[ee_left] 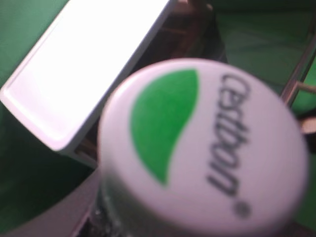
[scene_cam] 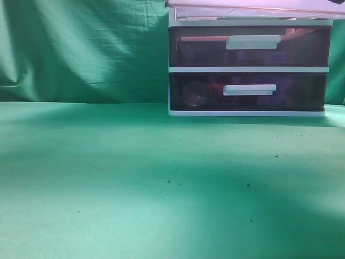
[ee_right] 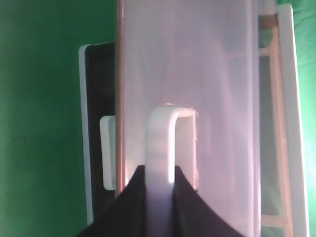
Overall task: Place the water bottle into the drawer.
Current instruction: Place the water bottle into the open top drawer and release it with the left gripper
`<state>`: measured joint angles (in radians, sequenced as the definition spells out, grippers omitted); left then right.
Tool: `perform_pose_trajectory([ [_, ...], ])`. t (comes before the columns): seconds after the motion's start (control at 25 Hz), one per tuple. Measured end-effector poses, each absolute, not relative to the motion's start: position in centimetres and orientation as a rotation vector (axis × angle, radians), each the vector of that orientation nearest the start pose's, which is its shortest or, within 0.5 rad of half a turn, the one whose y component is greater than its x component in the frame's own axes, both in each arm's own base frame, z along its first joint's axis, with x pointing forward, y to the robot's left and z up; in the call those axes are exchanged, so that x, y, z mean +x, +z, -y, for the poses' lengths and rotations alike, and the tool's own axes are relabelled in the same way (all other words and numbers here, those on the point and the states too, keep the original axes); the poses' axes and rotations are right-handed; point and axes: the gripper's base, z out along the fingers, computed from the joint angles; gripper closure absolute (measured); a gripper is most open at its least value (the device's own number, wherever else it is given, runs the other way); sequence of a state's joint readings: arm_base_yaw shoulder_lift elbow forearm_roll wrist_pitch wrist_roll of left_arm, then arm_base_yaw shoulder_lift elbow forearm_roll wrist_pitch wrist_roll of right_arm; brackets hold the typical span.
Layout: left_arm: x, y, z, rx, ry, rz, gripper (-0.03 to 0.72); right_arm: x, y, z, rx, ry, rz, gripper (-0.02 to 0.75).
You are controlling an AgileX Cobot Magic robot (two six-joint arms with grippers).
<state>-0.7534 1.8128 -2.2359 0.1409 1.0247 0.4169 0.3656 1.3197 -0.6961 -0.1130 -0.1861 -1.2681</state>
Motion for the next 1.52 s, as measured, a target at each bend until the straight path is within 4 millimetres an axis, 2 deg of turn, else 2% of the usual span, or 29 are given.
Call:
perform_pose_trajectory([
  [0.16, 29.3, 49.3, 26.7, 1.118, -0.116, -1.683, 0.389, 25.9, 26.4, -10.1, -1.532, -0.648, -1.269, 0.654],
  [0.44, 31.1, 46.5, 29.3, 1.184, -0.188, -1.675, 0.389, 25.7, 26.3, -10.2, -1.549, -0.645, -1.27, 0.654],
  [0.96, 35.8, 40.3, 32.2, 1.21, 0.004, -1.686, 0.389, 25.6, 26.3, -10.1, -1.548, -0.643, -1.274, 0.654],
  [1.16, 37.0, 39.3, 32.4, 1.135, 0.049, -1.696, 0.389, 25.6, 26.3, -10.1, -1.542, -0.635, -1.283, 0.654],
  [1.52, 37.8, 38.4, 33.1, 1.045, 0.001, -1.711, 0.389, 25.5, 25.9, -10.0, -1.568, -0.614, -1.327, 0.654],
])
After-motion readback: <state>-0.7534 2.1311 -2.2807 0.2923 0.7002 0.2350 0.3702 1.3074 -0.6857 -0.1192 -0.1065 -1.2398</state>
